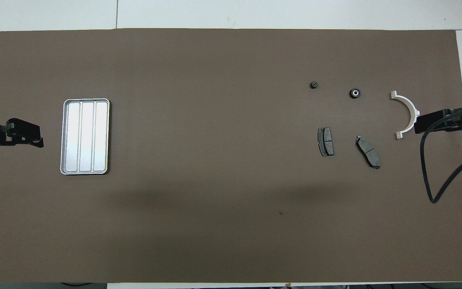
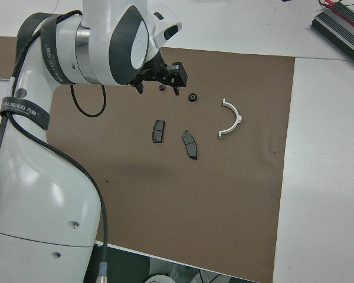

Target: Pick bearing gear from pile to tray

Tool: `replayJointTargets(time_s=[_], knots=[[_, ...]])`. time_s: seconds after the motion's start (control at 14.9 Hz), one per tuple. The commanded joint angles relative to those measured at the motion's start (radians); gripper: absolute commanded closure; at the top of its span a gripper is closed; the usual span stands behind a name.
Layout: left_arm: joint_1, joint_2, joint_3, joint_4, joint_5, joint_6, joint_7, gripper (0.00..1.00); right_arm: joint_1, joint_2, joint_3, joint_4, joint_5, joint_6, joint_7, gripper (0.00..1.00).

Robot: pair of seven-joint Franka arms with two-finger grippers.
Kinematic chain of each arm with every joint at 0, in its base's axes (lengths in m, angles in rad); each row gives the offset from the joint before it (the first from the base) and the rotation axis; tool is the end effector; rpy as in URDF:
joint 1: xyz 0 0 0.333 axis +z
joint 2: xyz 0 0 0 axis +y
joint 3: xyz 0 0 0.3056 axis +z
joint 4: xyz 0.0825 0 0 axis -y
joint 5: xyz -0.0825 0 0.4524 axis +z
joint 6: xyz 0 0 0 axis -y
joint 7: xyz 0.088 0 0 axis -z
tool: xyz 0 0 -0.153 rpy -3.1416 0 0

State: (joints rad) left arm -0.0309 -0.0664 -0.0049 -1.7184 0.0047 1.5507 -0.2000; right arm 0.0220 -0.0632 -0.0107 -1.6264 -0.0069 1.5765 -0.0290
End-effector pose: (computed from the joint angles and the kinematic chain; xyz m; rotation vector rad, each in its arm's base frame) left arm 0.5914 -0.0205 0.5278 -3.1103 -0.2557 0.1562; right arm 0.6048 0.0056 0.5773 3.1345 0.0632 0.0208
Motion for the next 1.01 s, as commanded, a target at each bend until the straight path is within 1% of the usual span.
replayJointTargets(time_s=[0.0, 0.27, 0.6, 0.74, 0.87, 0.94], knots=[[0.003, -0.018, 0.000, -0.007, -0.011, -0.017, 0.011, 0.00, -0.007, -0.029, -0.002, -0.019, 0.008, -0.016, -0.023, 0.00], [0.003, -0.018, 0.000, -0.007, -0.011, -0.017, 0.013, 0.00, -0.008, -0.044, 0.000, -0.044, 0.011, -0.019, -0.015, 0.00], [0.003, -0.018, 0.000, -0.007, -0.011, -0.015, 0.011, 0.00, 0.004, -0.046, -0.002, -0.050, -0.001, -0.018, -0.015, 0.00], [0.005, -0.018, 0.000, -0.007, -0.011, -0.017, 0.013, 0.00, 0.006, -0.041, 0.003, -0.078, -0.002, 0.008, -0.009, 0.00], [0.003, -0.018, 0.000, -0.007, -0.011, -0.017, 0.011, 0.00, 0.016, -0.018, 0.008, -0.116, -0.004, 0.078, 0.021, 0.00], [0.003, -0.018, 0.000, -0.007, -0.011, -0.018, 0.013, 0.00, 0.038, 0.002, 0.008, -0.130, -0.005, 0.108, 0.043, 0.00]])
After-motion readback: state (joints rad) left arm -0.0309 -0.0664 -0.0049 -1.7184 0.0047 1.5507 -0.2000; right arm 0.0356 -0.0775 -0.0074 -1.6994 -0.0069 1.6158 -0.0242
